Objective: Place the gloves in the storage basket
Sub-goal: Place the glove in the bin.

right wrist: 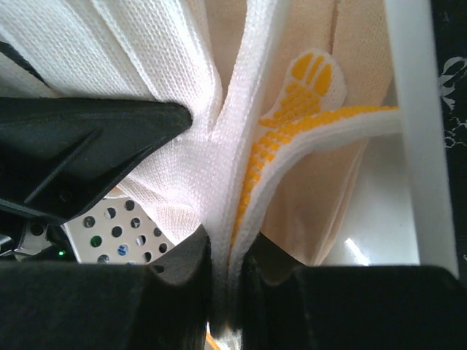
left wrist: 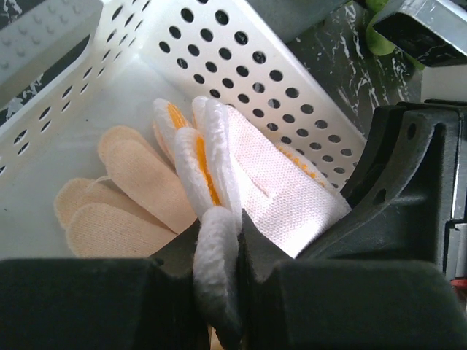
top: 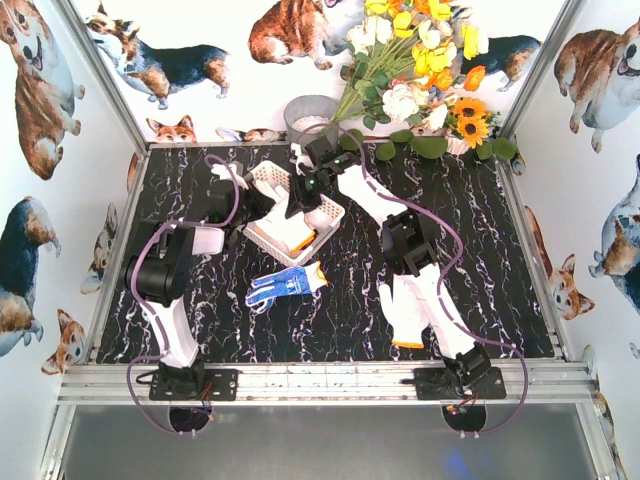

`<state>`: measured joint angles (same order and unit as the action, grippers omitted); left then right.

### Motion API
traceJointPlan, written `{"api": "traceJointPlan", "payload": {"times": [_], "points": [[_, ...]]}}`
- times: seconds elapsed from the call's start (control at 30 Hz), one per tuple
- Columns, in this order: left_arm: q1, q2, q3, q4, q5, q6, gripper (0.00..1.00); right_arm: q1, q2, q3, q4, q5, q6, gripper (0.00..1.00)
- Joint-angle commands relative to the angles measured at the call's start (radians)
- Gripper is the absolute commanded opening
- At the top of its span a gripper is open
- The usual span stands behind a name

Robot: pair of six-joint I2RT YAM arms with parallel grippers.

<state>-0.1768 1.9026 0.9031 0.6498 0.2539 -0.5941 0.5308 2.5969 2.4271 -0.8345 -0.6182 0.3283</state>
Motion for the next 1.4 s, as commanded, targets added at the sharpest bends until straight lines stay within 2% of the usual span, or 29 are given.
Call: {"api": "traceJointPlan", "payload": {"times": [0.0,0.2,0.3,0.33,0.43,0.47,0.57,0.93,1.1,1.2,1.37], "points": [[0.022,0.043,0.031,0.017,-0.011,0.024,0.00,-0.015,0.014,0.061,0.057,0.045,-0.036,0.07],[0.023,0.076,0.065,-0.008,-0.020,0.055,0.00,-0.015,0.038,0.066,0.063,0.072,-0.044,0.09],[0.025,0.058,0.065,-0.022,-0.030,0.072,0.04,-0.015,0.049,0.066,0.055,0.069,-0.047,0.10],[0.025,0.050,0.064,-0.027,-0.034,0.078,0.10,-0.014,0.052,0.066,0.051,0.067,-0.048,0.11],[0.024,0.016,0.061,-0.060,-0.051,0.093,0.42,-0.012,0.059,0.066,0.043,0.069,-0.055,0.12],[0.025,0.005,0.059,-0.073,-0.056,0.096,0.49,-0.012,0.062,0.064,0.043,0.069,-0.057,0.12],[0.025,-0.036,0.040,-0.087,-0.063,0.107,0.55,-0.011,0.066,0.066,0.044,0.068,-0.060,0.12],[0.025,-0.237,-0.012,-0.219,-0.183,0.171,0.60,-0.004,0.068,0.072,0.041,0.046,-0.080,0.14],[0.023,-0.287,0.000,-0.281,-0.183,0.185,0.64,0.004,0.070,0.072,0.032,0.039,-0.095,0.14],[0.023,-0.261,0.027,-0.304,-0.151,0.175,0.62,0.005,0.072,0.073,0.031,0.041,-0.094,0.14],[0.006,-0.130,0.105,-0.339,-0.063,0.142,0.52,0.008,0.063,0.073,0.032,0.060,-0.092,0.18]]}}
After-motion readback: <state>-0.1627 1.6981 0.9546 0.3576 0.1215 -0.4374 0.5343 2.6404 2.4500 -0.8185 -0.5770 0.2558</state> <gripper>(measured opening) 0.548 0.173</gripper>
